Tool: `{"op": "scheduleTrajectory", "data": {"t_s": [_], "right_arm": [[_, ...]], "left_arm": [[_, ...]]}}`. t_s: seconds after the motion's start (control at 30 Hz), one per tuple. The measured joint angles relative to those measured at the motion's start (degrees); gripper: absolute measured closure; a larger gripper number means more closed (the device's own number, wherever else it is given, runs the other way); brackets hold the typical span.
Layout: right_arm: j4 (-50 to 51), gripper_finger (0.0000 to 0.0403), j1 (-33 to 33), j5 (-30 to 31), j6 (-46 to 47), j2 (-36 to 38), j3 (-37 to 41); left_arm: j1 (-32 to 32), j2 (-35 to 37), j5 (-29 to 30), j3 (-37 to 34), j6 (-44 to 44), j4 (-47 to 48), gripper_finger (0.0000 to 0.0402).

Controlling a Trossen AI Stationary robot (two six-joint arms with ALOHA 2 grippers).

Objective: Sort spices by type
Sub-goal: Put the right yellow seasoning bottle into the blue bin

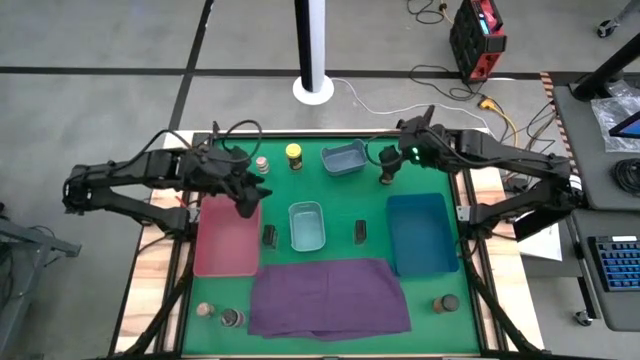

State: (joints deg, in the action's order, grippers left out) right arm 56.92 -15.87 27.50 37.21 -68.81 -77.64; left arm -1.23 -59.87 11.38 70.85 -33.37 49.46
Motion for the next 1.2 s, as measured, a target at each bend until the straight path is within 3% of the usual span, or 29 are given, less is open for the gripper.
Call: {"op": "scheduleTrajectory", "data": {"t_s": [0.1,0.37,0.57,1.2], "right_arm": [[1.06,0.0053,-3.32,-6.65,2.73,-3.61,-1.88],[13.11,0.0053,-12.14,-14.14,2.86,-18.65,-9.57],[15.84,0.0053,-15.20,-21.82,1.79,-26.14,-10.37],[15.18,0.0053,-18.12,-22.44,1.70,-34.98,-10.37]], "left_arm": [[0.00,-0.26,1.54,1.78,3.45,0.28,0.0178],[0.00,2.60,7.08,4.21,8.06,2.67,0.0178],[0.00,6.36,9.74,3.58,7.84,4.22,0.0178],[0.00,11.49,13.74,3.30,10.38,6.01,0.0178]]}}
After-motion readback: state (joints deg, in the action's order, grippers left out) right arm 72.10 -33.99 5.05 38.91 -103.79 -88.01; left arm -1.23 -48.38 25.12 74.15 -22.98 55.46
